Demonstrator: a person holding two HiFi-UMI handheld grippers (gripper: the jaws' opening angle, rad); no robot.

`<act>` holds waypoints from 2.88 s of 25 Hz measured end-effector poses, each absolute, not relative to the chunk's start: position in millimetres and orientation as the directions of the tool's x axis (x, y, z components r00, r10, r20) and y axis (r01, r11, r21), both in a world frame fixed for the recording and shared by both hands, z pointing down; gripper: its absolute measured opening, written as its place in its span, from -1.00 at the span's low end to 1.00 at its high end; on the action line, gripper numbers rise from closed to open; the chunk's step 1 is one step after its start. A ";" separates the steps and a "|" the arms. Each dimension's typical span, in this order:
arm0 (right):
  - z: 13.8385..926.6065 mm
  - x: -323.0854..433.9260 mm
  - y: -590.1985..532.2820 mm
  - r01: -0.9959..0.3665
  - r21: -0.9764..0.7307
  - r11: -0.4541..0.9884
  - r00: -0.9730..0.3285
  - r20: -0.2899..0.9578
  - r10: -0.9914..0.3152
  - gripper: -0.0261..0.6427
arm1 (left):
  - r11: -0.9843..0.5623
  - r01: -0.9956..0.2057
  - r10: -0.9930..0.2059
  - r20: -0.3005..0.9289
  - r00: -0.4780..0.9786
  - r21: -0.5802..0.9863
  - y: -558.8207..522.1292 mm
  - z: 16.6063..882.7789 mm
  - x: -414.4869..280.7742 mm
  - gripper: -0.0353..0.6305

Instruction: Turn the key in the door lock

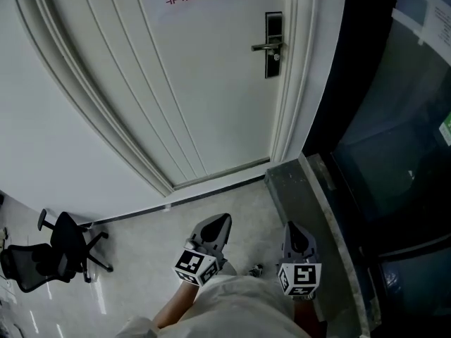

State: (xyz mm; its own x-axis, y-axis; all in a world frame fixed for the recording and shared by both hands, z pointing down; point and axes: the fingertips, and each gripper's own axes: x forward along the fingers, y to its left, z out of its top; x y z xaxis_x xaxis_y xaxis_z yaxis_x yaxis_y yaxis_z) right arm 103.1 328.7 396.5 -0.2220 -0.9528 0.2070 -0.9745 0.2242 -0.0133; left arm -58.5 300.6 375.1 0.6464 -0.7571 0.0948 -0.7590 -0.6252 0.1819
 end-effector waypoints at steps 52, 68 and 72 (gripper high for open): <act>399.4 139.0 -72.5 -0.815 0.413 0.406 -0.311 0.281 -0.908 -0.92 | -0.711 -0.664 -0.678 0.026 0.735 0.230 -119.5 375.5 53.1 -0.88; 340.1 149.7 -214.0 -0.447 0.864 0.232 -0.175 0.170 -0.970 -0.92 | -0.627 -0.763 -0.775 -0.021 0.632 0.157 -162.1 346.0 7.0 -0.88; 336.3 155.4 -247.1 -0.365 0.893 0.265 -0.153 0.223 -0.963 -0.68 | -0.623 -0.767 -0.777 -0.014 0.629 0.152 -163.7 347.5 6.6 -0.88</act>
